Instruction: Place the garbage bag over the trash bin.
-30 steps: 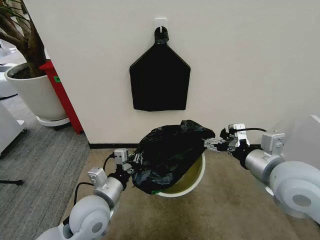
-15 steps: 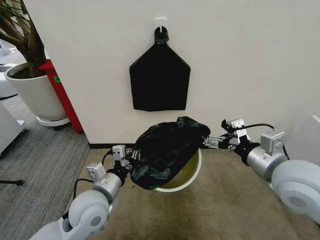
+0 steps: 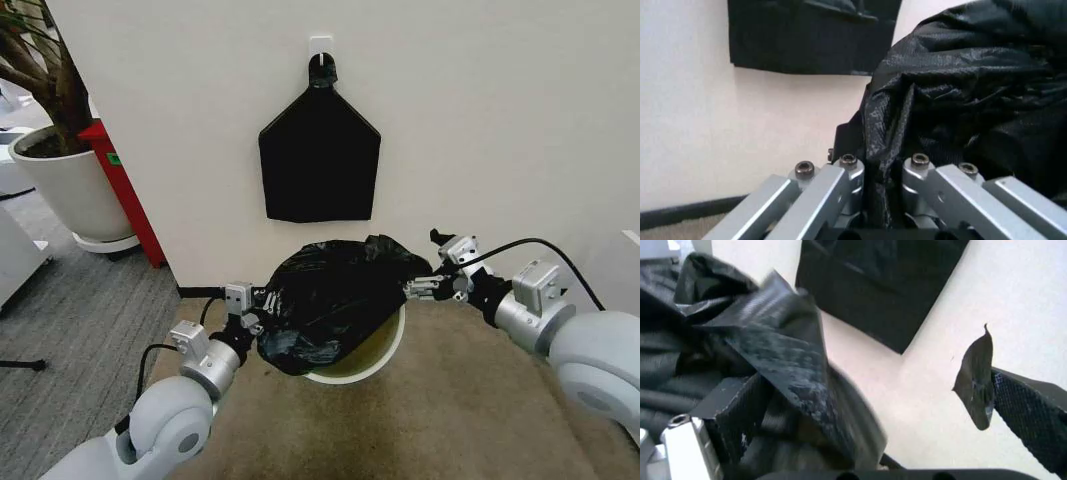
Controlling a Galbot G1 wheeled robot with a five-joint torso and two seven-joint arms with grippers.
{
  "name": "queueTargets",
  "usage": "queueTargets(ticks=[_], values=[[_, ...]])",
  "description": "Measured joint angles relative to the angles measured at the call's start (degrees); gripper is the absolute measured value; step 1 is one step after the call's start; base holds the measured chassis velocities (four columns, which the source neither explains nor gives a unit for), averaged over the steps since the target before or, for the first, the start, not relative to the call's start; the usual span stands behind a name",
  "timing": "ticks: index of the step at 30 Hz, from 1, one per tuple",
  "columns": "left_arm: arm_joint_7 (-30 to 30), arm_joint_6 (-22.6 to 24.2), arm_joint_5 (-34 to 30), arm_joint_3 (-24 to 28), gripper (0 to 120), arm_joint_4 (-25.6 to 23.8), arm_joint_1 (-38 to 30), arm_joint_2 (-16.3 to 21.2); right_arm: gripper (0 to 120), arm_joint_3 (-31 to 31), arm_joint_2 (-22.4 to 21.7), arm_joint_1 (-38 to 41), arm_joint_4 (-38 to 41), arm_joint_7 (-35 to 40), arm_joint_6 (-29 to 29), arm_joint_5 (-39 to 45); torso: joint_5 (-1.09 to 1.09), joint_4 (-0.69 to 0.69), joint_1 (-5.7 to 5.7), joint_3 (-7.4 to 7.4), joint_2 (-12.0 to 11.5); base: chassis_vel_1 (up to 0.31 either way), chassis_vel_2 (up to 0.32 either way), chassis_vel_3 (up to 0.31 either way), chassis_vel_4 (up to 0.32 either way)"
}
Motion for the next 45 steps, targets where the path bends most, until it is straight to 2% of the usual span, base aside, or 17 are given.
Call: queueTargets(ticks=[7,12,13,18,20,22,24,25,26,27,29,30,35,40,45], values=[[5.2,-2.6,6.3,0.1,4,0.9,1.5,0.5,100,0.6,-1.1,2.7,-0.7,2.2,0.5,8.7,-0.01,0.00,0.00,0.00,0.0,0.000,0.000,0.000,0.000],[11.2,-6.3,10.4,-0.1,4,1.3,2.7,1.6,100,0.1,-1.2,4.1,-6.7,2.1,0.0,19.1,0.01,0.00,0.00,0.00,0.0,0.000,0.000,0.000,0.000],[11.2,-6.3,10.4,-0.1,4,1.3,2.7,1.6,100,0.1,-1.2,4.1,-6.7,2.1,0.0,19.1,0.01,0.00,0.00,0.00,0.0,0.000,0.000,0.000,0.000],[12.6,-8.8,11.2,-0.3,4,1.6,2.8,1.7,100,0.9,-2.3,3.2,-13.5,0.7,-1.0,31.3,0.00,0.00,0.00,0.00,0.0,0.000,0.000,0.000,0.000],[12.6,-9.0,11.2,-0.4,4,1.6,2.8,1.6,100,1.0,-2.5,3.1,-14.2,0.6,-1.4,33.4,0.01,0.00,0.00,0.00,0.0,0.000,0.000,0.000,0.000],[12.6,-9.5,10.6,-0.6,4,1.8,3.1,1.2,100,1.6,-2.5,2.8,-15.8,1.1,-2.9,40.1,0.00,-0.01,0.00,0.00,0.0,0.000,0.000,0.000,0.000],[12.5,-9.8,10.1,-0.8,4,1.9,3.3,1.0,100,1.8,-2.5,2.7,-16.4,1.7,-3.4,43.4,0.00,-0.01,0.00,0.00,0.0,0.000,0.000,0.000,0.000],[12.3,-10.3,7.2,-1.7,4,2.1,4.4,0.2,100,3.1,-0.9,2.6,-16.9,8.9,-4.2,56.0,0.02,0.00,0.00,0.00,0.0,0.000,0.000,0.000,0.000],[12.1,-10.3,5.9,-1.9,4,2.2,4.6,-0.1,100,4.1,-0.1,2.6,-16.6,11.9,-4.2,61.3,0.00,0.00,0.00,0.00,0.0,0.000,0.000,0.000,0.000],[12.0,-10.3,5.1,-2.0,4,2.2,4.6,-0.2,100,5.2,0.5,2.6,-16.2,14.6,-4.2,66.3,-0.01,0.00,0.00,0.00,0.0,0.000,0.000,0.000,0.000],[11.8,-10.4,4.5,-2.0,4,2.3,4.6,-0.3,100,5.7,0.9,2.6,-16.1,16.1,-4.2,68.9,-0.02,0.00,0.00,0.00,0.0,0.000,0.000,0.000,0.000],[11.6,-10.4,3.1,-2.1,4,2.5,4.6,-0.6,100,7.2,2.0,2.5,-15.7,20.8,-4.2,75.2,-0.02,0.00,0.00,0.00,0.0,0.000,0.000,0.000,0.000],[11.5,-10.4,1.9,-2.1,4,2.7,4.4,-0.9,100,8.2,2.8,2.2,-15.5,24.4,-4.3,78.3,0.00,0.00,0.00,0.00,0.0,0.000,0.000,0.000,0.000],[10.4,-10.2,-4.6,-1.6,4,3.6,2.9,-2.1,100,9.9,5.9,0.9,-13.4,36.7,-3.3,82.8,-0.01,0.00,0.00,0.00,0.0,0.000,0.000,0.000,0.000],[8.2,-9.5,-9.2,-1.5,4,4.0,2.3,-2.8,100,10.6,7.2,0.3,-12.3,39.0,-2.7,83.0,0.00,-0.01,0.00,0.00,0.0,0.000,0.000,0.000,0.000]])
